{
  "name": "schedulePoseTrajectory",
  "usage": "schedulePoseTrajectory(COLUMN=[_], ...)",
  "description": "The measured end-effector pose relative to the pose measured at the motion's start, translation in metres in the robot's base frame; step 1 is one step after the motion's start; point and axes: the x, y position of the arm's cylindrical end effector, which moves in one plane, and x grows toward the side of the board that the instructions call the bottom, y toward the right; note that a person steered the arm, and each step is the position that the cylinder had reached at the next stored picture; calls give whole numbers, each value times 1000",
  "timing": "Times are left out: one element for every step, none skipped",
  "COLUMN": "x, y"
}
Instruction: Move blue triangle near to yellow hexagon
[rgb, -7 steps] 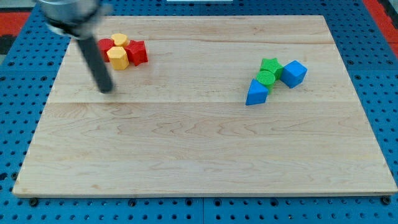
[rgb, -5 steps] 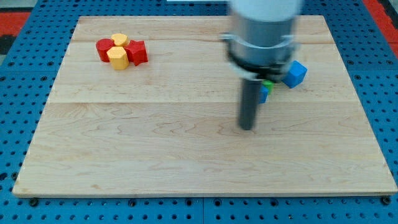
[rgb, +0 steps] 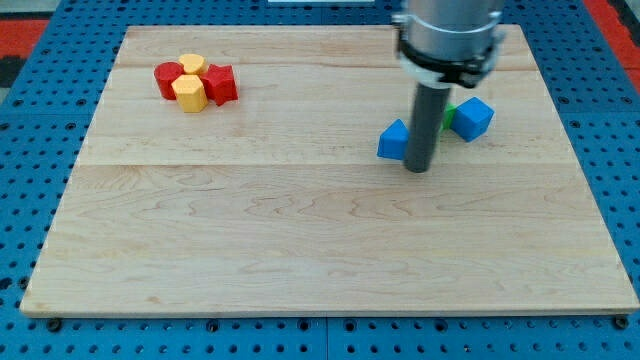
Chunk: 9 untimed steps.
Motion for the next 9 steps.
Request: schedulePoseTrajectory(x=[-34, -36, -9, 15, -17, -36, -29, -3, -31], y=[2, -65, -105, -119, -198, -221, -180, -149, -117])
